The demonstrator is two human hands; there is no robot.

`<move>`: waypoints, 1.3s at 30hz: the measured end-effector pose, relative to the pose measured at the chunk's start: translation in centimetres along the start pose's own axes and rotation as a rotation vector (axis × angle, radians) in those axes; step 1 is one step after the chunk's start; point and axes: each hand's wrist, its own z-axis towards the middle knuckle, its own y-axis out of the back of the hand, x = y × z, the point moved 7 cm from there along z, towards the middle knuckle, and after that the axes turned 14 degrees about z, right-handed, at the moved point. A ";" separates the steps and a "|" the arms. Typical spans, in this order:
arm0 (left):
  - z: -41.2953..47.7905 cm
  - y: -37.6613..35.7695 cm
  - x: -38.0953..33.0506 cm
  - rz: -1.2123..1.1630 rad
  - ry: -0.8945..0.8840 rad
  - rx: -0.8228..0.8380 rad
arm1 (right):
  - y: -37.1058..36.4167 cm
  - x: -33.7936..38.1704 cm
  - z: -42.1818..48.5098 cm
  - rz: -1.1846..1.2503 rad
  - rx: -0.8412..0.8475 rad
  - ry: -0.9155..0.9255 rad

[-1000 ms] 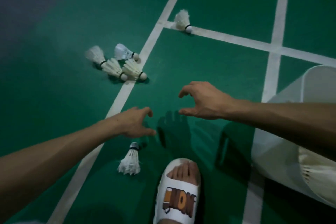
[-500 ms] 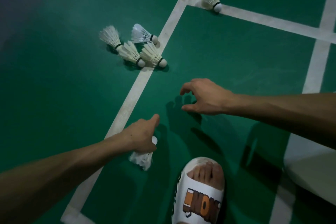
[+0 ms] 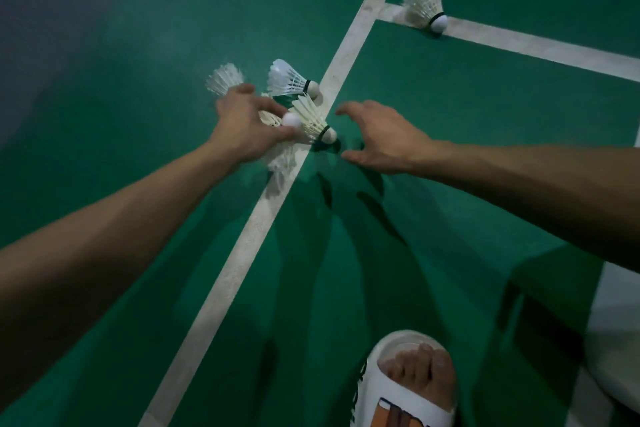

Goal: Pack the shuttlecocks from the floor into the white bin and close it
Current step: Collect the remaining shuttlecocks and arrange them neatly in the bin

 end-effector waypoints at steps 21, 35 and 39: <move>-0.2 -2.1 -4.9 -0.255 -0.253 0.147 | 3.0 -1.2 0.8 -0.025 0.129 -0.052; -11.5 1.7 -30.5 -0.247 -0.802 0.205 | 21.7 -3.1 -23.5 0.283 -0.289 -0.241; -15.7 2.4 -37.3 -0.288 -0.926 0.183 | 25.7 -5.1 -31.6 0.316 -0.492 -0.302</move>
